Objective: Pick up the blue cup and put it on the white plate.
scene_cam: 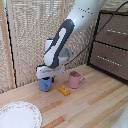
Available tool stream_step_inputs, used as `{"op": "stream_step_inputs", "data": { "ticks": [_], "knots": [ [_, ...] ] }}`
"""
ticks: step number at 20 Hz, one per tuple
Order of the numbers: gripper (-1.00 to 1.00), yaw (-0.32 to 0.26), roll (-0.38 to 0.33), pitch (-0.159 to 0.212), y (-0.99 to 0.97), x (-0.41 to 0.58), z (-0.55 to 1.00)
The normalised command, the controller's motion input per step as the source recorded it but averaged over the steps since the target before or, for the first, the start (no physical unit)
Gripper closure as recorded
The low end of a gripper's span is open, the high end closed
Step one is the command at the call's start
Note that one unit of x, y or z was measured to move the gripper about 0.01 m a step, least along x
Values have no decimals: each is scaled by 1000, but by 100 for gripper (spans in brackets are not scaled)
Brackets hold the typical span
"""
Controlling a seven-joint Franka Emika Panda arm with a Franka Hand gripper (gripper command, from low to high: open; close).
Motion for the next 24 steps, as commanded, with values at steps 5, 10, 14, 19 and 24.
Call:
{"op": "stream_step_inputs", "data": {
  "ticks": [5, 10, 14, 19, 24],
  "knots": [
    [100, 0, 18, -1, 111, 87, 205],
    [100, 0, 111, 51, 41, 305, 759],
    [100, 24, 85, 98, 123, 320, 860],
    [100, 66, 57, 118, 549, 91, 785],
    [100, 55, 7, 64, 747, 0, 587]
  ]
}}
